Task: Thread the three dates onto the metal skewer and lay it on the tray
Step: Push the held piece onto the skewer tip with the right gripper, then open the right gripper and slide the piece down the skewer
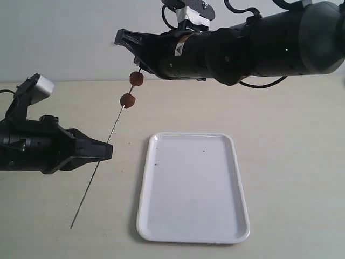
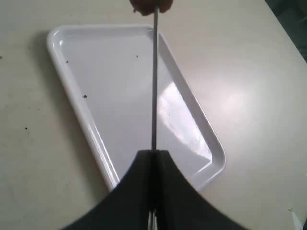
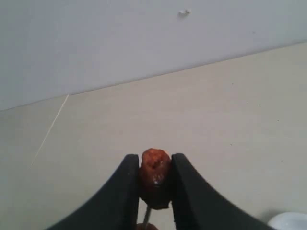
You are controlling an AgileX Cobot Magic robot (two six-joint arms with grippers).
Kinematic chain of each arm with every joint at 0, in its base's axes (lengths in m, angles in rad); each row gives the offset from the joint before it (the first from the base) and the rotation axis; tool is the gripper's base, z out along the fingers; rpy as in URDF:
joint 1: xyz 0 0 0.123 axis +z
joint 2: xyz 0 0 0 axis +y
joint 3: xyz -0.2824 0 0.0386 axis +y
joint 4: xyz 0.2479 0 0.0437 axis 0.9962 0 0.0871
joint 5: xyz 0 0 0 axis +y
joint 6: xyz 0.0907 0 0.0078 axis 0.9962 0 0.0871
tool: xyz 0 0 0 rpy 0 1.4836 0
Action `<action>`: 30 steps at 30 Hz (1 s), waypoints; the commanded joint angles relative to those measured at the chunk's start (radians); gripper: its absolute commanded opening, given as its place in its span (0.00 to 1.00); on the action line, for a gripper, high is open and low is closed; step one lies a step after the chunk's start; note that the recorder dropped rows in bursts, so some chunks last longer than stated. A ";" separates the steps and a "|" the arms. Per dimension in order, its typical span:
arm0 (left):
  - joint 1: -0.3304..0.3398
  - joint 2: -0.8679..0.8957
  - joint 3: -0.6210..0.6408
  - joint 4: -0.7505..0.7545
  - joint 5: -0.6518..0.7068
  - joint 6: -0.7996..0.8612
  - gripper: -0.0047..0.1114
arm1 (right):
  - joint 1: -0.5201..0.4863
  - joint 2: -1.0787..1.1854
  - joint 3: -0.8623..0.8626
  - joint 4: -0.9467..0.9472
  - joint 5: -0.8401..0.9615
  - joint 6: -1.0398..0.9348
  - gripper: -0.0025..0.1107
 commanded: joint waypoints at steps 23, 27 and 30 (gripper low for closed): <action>0.004 -0.001 -0.024 -0.078 -0.034 0.019 0.04 | 0.053 -0.001 -0.003 -0.006 -0.004 -0.006 0.24; 0.004 -0.001 -0.025 -0.078 -0.034 0.034 0.04 | 0.053 -0.001 -0.003 -0.008 -0.011 -0.006 0.37; 0.004 -0.001 -0.025 -0.078 -0.034 0.036 0.04 | 0.053 -0.001 -0.003 -0.008 -0.023 -0.006 0.46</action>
